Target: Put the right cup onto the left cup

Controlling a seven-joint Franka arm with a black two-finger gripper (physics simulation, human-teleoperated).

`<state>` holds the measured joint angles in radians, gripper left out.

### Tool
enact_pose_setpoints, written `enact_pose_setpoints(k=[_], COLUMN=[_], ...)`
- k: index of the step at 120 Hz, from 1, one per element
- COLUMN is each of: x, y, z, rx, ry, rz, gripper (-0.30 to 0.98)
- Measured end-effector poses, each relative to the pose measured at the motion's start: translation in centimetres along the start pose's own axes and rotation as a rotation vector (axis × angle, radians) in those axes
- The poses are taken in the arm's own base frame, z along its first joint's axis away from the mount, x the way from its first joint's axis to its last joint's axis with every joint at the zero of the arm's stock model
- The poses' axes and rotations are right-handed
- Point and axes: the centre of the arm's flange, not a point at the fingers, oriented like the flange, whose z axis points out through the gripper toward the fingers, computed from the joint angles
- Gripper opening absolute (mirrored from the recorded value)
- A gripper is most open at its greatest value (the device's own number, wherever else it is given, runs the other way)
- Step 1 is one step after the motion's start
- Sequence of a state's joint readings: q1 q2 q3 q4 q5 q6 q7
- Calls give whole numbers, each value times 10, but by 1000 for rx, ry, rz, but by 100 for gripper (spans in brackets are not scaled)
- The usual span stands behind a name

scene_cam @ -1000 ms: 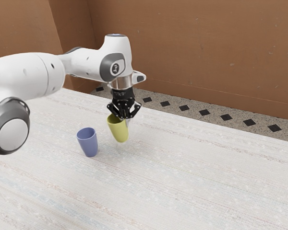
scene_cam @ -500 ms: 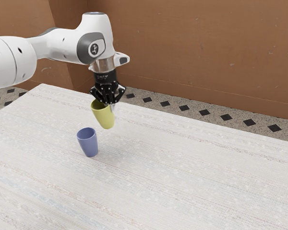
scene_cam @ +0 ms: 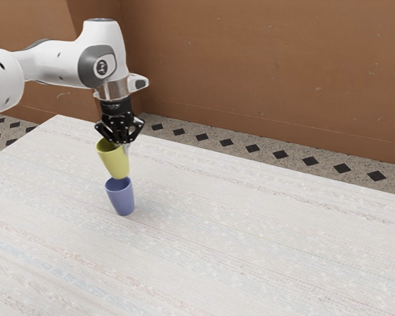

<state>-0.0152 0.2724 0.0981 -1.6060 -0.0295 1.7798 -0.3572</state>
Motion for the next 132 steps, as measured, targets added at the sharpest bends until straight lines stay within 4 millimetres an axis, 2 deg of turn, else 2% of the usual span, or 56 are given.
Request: enact_pose_setpoints(k=[28, 88, 132], x=[1, 17, 23], y=[-16, -11, -16], z=[7, 22, 31], rx=[4, 16, 17], ry=[-15, -14, -19], rz=[-23, -22, -31], gripper=[-10, -10, -10])
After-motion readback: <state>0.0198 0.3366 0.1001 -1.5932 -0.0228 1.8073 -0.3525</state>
